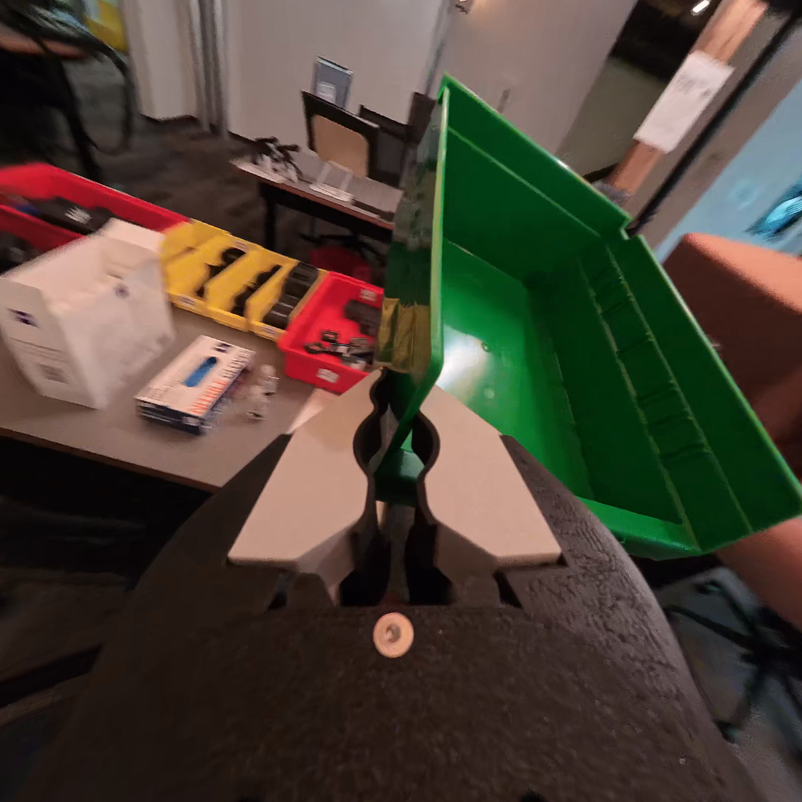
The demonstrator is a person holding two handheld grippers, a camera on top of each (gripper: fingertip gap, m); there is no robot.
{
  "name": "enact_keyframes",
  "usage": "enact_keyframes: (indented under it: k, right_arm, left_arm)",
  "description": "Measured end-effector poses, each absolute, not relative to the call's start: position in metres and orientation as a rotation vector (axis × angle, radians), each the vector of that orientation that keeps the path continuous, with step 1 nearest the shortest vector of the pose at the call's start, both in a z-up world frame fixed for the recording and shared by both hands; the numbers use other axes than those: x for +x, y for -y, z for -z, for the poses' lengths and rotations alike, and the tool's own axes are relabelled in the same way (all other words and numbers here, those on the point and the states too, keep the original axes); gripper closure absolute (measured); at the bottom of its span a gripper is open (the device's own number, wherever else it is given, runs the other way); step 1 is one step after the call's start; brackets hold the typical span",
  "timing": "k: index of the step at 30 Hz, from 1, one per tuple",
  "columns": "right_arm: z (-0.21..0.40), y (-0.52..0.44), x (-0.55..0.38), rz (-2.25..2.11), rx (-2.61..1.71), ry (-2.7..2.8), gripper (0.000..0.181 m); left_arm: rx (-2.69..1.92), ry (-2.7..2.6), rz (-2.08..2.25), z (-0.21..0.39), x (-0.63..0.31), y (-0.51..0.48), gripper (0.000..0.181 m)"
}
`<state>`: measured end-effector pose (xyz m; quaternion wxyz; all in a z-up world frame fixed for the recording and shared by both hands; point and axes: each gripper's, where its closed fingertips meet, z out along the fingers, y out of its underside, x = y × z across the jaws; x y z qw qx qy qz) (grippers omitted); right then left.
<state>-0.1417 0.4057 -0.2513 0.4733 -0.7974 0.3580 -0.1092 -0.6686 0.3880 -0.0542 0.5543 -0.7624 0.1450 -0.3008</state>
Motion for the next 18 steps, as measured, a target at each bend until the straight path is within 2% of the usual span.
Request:
enact_keyframes:
  k: [2,4,9,15,18]
  right_arm:
    - [0.234,-0.395,-0.149,0.219,-1.896,-0.782,0.153]
    - [0.214,-0.375,-0.178,0.078,-1.844,-0.657,0.141]
    - [0.188,-0.242,-0.267,-0.205,-1.769,-0.38,0.136]
    - [0.206,-0.012,-0.231,0.156,-1.775,-0.531,0.122]
    - [0.191,0.092,-0.202,0.358,-1.734,-0.684,0.12]
  left_arm:
    - [-1.793,-0.361,0.82,0.059,-0.651,-0.377,0.174]
    - [-1.769,-0.419,0.891,0.057,-0.627,-0.366,0.174]
    - [-1.69,-0.627,1.049,0.045,-0.537,-0.326,0.174]
    - [-1.616,-0.954,1.317,0.05,-0.39,-0.227,0.173]
    - [-1.583,-1.132,1.421,0.06,-0.317,-0.161,0.173]
